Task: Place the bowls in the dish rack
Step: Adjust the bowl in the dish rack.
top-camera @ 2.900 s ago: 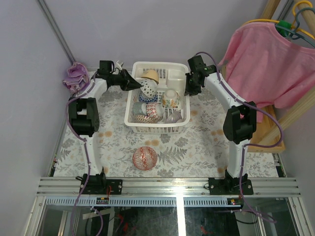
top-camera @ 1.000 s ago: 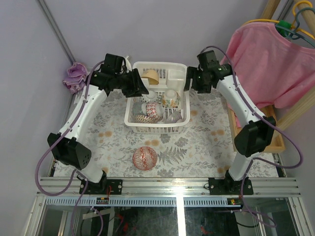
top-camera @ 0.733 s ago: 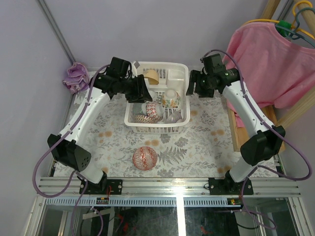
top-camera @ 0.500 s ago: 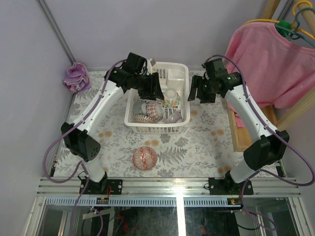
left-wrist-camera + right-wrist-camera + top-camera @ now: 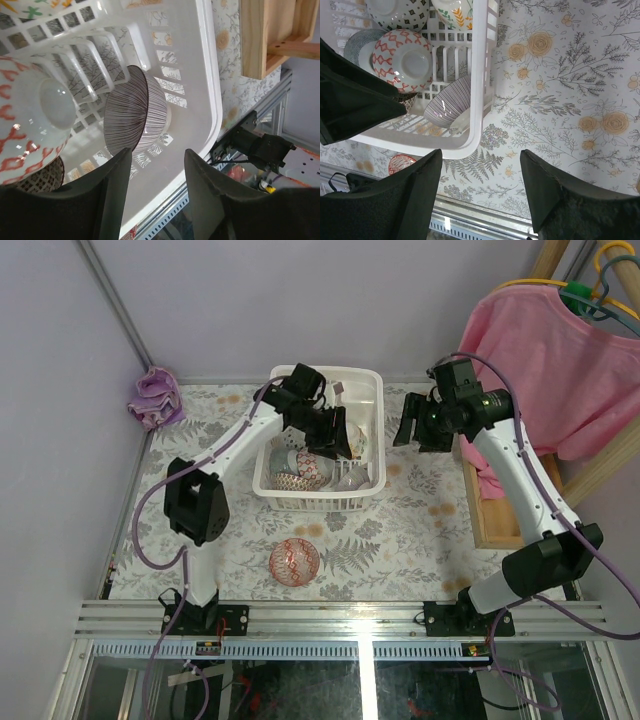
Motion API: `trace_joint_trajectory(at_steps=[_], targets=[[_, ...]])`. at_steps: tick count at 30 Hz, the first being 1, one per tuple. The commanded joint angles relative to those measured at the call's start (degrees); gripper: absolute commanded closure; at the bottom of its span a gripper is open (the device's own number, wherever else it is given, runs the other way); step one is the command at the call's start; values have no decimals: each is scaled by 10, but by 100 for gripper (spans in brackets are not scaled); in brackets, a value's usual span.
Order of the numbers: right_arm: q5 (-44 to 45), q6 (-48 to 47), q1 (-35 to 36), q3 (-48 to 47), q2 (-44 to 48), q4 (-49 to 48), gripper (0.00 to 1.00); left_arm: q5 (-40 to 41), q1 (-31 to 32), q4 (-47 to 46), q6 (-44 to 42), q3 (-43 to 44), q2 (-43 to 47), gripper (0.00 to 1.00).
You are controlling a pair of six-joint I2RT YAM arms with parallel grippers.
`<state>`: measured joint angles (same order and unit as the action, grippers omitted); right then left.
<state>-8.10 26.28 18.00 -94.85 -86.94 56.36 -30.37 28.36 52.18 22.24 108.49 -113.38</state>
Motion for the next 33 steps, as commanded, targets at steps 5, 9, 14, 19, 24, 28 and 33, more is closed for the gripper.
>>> trace_joint_trajectory(at_steps=[5, 9, 14, 19, 24, 28, 33], targets=[[-31, -11, -9, 22, 16, 14, 28, -122, -1, -57, -35, -24, -51, 54], [-33, -11, -10, 24, 13, 16, 28, -154, 0, -65, -42, -35, -66, 54], [-34, -9, -11, 29, 14, 15, 28, -154, 0, -61, -55, -54, -70, 55], [-37, -7, -11, 35, 14, 13, 28, -165, 1, -64, -60, -81, -63, 58], [-43, -5, -11, 37, 13, 12, 28, -180, 1, -74, -58, -109, -49, 63], [-47, -3, -11, 44, 14, 9, 28, -182, 1, -83, -48, -114, -44, 76], [-50, -2, -11, 48, 14, 6, 28, -193, 0, -83, -37, -99, -49, 95]])
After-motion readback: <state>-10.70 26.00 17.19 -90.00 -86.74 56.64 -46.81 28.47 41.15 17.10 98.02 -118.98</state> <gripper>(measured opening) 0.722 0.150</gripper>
